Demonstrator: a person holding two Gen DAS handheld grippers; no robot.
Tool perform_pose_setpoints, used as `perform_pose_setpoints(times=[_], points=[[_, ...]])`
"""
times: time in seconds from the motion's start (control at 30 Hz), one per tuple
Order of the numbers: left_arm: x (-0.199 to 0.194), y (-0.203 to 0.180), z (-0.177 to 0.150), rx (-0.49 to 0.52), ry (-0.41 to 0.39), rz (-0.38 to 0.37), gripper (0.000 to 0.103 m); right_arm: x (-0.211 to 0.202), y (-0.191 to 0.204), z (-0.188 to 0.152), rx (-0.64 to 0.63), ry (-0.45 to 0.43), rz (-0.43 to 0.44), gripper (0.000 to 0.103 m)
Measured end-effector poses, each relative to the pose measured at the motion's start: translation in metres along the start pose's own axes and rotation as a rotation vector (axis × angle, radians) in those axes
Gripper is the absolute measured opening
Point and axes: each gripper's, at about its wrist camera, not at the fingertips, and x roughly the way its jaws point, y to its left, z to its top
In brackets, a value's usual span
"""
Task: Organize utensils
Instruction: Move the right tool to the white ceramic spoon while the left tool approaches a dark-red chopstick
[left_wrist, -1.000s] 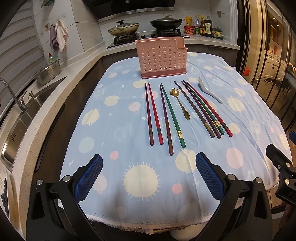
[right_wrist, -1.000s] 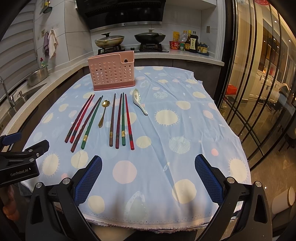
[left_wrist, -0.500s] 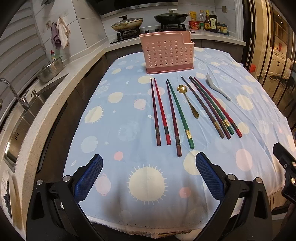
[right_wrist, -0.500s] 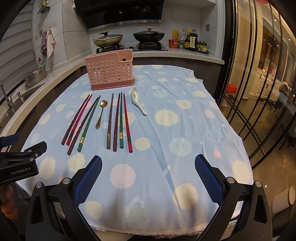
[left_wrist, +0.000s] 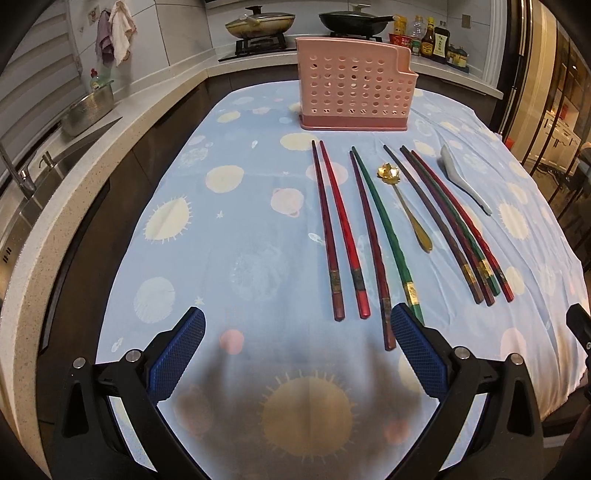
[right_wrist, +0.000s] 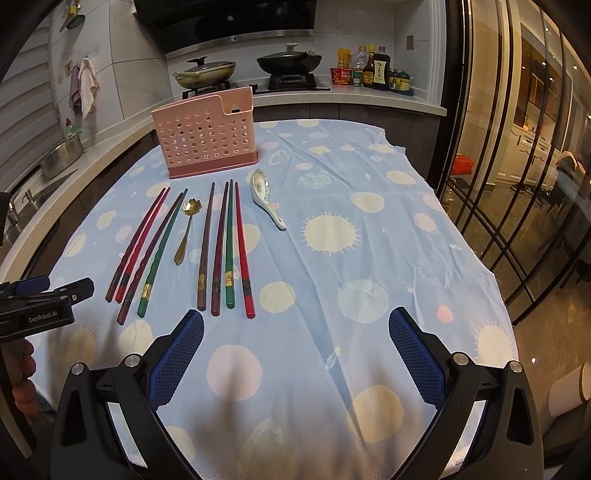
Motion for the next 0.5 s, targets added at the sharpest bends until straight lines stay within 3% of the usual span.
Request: perform_pose_setpoints(times=[0.2, 0.4, 0.43, 0.5], points=[[0.029, 0.004, 0.005, 0.000, 0.028, -0.007, 0.095, 0.016, 0.004, 0.009, -0.004, 0.012, 0.006, 0.097], [0.044, 0.009, 0.009, -0.002, 0.047, -0.040, 0.079, 0.035, 0.008, 0.021, -0.015, 0.017, 0.009, 0.097], [0.046, 0.010, 0.009, -0.001, 0.053, -0.051, 0.072, 0.039, 0.008, 0.024, -0.016, 0.018, 0.008, 0.097], [0.049, 0.012, 0.010, -0.008, 0.060, -0.073, 0.066, 0.046, 0.008, 0.030, -0.015, 0.013, 0.010, 0.096]])
